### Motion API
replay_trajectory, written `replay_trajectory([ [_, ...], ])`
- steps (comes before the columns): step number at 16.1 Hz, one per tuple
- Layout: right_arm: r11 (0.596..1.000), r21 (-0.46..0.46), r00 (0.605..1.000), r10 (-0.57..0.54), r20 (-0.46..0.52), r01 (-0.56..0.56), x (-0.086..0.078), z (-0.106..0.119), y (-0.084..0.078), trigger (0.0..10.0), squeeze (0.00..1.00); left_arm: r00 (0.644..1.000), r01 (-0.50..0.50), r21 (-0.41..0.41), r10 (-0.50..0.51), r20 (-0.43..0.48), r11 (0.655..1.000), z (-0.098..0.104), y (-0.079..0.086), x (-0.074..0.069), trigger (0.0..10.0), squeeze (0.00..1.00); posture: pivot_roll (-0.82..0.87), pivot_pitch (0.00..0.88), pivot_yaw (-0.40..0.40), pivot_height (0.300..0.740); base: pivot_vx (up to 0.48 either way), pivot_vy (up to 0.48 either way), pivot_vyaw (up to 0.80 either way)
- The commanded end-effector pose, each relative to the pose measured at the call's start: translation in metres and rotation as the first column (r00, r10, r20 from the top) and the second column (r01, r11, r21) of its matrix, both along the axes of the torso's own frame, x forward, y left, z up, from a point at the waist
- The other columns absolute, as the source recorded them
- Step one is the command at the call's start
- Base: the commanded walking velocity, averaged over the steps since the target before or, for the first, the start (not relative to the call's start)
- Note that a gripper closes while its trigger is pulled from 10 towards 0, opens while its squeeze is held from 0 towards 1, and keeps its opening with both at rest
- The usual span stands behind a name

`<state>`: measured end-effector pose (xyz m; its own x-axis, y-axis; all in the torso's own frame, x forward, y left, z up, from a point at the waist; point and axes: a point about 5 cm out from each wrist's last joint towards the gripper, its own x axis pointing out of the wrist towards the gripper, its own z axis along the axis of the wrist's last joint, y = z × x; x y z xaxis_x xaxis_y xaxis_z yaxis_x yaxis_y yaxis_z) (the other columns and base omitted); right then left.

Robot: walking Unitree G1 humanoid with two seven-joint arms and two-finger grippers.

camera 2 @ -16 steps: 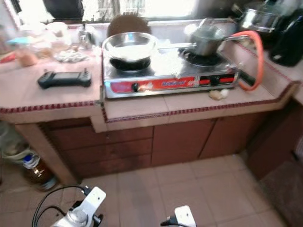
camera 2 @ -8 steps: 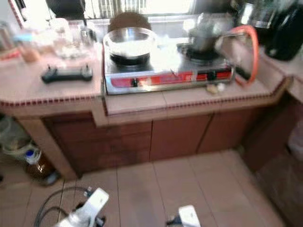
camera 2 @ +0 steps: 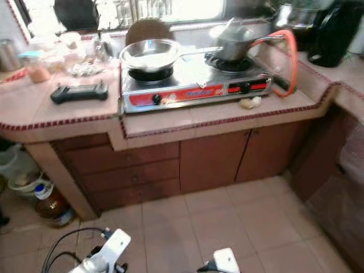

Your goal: Kitchen organization

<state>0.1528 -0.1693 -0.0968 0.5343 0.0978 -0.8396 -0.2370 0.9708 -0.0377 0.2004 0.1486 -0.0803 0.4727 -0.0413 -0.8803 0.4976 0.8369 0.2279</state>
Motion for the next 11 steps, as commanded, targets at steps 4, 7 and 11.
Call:
replay_trajectory([
  [4,1.0,0.015,1.0,-0.004,0.009,0.003,0.003,0.001,0.004,10.0,0.0,1.0,-0.016,-0.013,0.016,-0.01,1.0,0.0,0.02,-0.002,10.0,0.0,0.06,0.0,-0.01,0.74,0.0,0.0,0.0],
  [7,1.0,0.014,1.0,-0.003,0.009,0.003,0.003,0.001,0.004,10.0,0.0,1.0,-0.027,-0.011,0.027,-0.016,1.0,-0.001,0.032,-0.007,10.0,0.0,0.05,0.0,-0.008,0.74,0.0,0.0,0.0],
  [11,1.0,0.013,1.0,-0.004,0.008,0.004,0.002,0.001,0.003,10.0,0.0,1.0,-0.017,-0.015,0.017,-0.024,1.0,-0.001,0.033,-0.008,10.0,0.0,0.05,0.0,-0.008,0.74,0.0,0.0,0.0],
])
